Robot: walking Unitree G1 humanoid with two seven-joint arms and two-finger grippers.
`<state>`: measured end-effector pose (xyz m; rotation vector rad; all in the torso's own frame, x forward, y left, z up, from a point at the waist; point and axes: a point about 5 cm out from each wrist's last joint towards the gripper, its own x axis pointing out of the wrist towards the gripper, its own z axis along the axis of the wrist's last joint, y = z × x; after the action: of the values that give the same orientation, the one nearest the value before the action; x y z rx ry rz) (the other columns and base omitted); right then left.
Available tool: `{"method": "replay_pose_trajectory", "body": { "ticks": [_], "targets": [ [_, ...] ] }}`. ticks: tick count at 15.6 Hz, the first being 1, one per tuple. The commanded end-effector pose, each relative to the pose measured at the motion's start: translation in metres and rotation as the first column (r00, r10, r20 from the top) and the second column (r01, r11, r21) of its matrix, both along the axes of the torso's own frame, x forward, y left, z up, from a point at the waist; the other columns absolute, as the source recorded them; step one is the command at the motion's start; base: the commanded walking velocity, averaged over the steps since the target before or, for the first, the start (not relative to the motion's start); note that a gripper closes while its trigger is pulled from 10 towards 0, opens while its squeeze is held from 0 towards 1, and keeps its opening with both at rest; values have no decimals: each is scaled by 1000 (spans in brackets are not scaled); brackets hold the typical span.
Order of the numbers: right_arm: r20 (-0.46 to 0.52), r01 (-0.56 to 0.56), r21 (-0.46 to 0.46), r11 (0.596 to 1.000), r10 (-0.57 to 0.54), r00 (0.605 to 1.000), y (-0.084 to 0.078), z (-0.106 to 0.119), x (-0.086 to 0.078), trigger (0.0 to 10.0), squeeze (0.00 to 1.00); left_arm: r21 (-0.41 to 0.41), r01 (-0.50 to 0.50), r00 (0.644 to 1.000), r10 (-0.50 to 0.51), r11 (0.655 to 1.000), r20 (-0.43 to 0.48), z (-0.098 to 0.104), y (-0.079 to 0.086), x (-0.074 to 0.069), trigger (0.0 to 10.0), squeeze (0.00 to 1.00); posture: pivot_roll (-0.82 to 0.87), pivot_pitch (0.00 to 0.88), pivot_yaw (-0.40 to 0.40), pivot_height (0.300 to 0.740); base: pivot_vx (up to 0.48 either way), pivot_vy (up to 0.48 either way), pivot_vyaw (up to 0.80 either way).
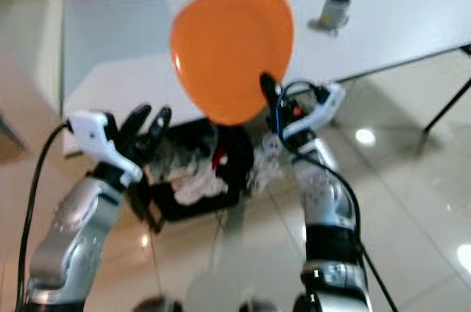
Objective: Setting the table
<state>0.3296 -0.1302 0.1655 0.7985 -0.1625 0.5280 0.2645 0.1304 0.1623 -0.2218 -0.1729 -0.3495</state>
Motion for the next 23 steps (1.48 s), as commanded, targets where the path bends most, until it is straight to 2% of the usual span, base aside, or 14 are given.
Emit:
{"method": "replay_pose_trajectory", "body": {
  "ticks": [1, 16, 19, 23],
  "targets": [
    [49, -47, 23, 999, 46, 998, 13, 13, -1, 10000, 0, 5, -22, 1000, 22, 1000, -8, -1, 6, -1, 10000, 0, -48, 93, 15, 740, 454, 0, 0],
    [-13, -10, 15, 1000, 10, 1000, 11, 9, 4, 10000, 0, 2, -58, 997, 58, 998, -49, -12, 6, -1, 10000, 0, -51, 100, 14, 740, 445, 0, 0],
    [-16, -10, 10, 1000, 10, 1000, 12, 10, 4, 10000, 0, -27, -89, 994, 87, 996, -60, -14, 8, -2, 10000, 0, -51, 102, 11, 740, 210, 0, 0],
    [-2, -19, -53, 998, 19, 1000, 12, 10, 4, 10000, 0, 9, -151, 987, 151, 988, -60, -17, 15, -2, 10000, 0, -51, 102, 9, 740, 0, -112, 195]
  ]
}}
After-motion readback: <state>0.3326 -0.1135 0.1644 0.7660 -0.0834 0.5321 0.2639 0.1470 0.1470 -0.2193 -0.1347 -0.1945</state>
